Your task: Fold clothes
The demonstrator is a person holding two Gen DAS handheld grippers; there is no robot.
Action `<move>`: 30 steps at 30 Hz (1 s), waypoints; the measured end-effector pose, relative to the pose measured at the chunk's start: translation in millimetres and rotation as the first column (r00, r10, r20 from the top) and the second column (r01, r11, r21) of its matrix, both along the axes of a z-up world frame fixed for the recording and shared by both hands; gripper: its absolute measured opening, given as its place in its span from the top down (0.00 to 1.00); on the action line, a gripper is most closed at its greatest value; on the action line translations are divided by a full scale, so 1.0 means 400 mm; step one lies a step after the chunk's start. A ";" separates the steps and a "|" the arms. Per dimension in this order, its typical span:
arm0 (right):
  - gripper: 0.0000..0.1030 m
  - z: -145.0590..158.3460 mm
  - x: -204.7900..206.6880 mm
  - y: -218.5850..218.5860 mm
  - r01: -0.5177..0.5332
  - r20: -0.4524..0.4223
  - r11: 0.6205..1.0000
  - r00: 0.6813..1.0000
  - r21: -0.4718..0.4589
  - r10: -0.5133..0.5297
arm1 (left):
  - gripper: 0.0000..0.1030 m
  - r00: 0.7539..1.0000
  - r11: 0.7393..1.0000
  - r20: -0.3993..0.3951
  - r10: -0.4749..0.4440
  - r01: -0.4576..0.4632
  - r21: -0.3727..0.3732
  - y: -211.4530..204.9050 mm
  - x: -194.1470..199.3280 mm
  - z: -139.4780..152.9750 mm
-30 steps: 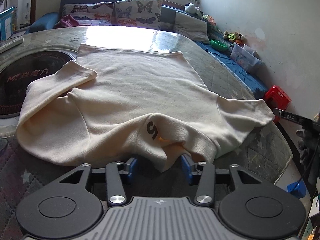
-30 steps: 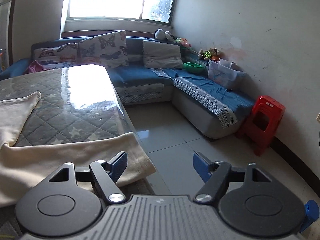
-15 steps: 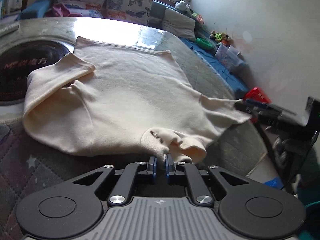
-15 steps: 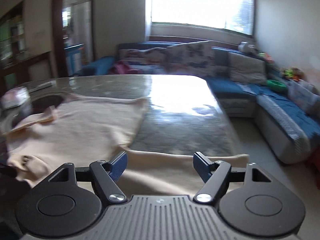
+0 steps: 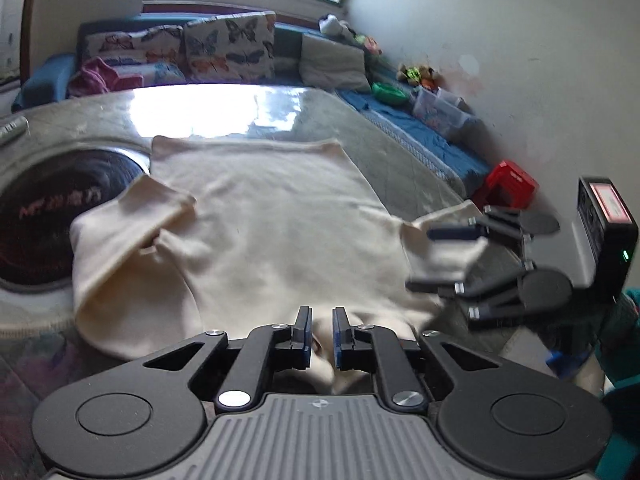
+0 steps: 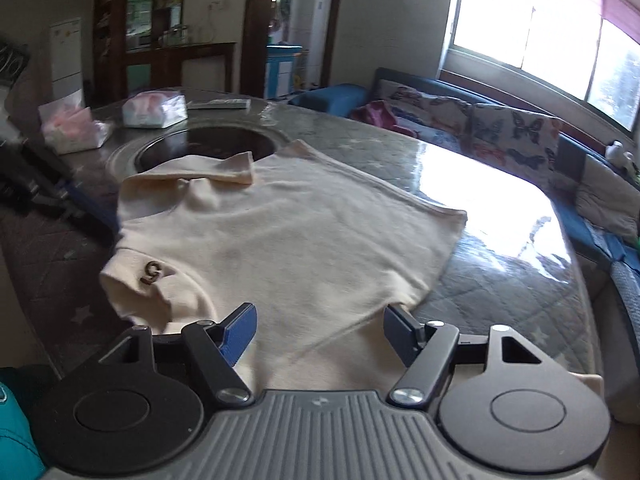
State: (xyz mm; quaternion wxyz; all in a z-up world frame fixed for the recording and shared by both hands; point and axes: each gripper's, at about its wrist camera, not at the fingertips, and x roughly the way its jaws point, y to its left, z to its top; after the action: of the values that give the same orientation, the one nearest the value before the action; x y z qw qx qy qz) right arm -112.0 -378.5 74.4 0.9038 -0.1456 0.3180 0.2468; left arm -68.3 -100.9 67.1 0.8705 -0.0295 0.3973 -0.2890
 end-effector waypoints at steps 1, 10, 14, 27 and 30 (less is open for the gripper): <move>0.32 -0.004 -0.001 0.007 -0.013 -0.006 1.000 1.000 -0.002 0.013 | 0.89 1.000 1.000 0.010 0.014 -0.014 0.006 -0.006 0.014 -0.008; 0.32 -0.053 -0.028 0.048 -0.117 -0.051 0.991 0.992 -0.069 0.113 | 0.88 0.999 0.994 0.002 -0.044 0.043 0.100 -0.071 0.023 -0.097; 0.32 -0.035 -0.023 0.044 -0.120 -0.050 0.992 0.992 -0.048 0.117 | 0.86 0.998 0.996 0.058 -0.005 0.000 0.093 -0.039 0.042 -0.062; 0.31 -0.054 0.018 0.071 -0.088 -0.076 0.996 0.993 -0.004 0.087 | 0.58 0.957 0.913 0.268 0.111 -0.204 0.352 -0.028 0.272 -0.115; 0.30 -0.055 0.019 0.071 -0.082 -0.079 0.997 0.994 -0.006 0.081 | 0.73 0.958 0.916 0.262 0.117 -0.206 0.345 -0.022 0.286 -0.135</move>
State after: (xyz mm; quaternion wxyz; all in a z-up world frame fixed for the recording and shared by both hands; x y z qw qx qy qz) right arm -104.2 -350.0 52.3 0.8791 -0.1528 0.3482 0.2874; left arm 45.9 -109.6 13.3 0.9223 0.1362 0.3346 -0.1374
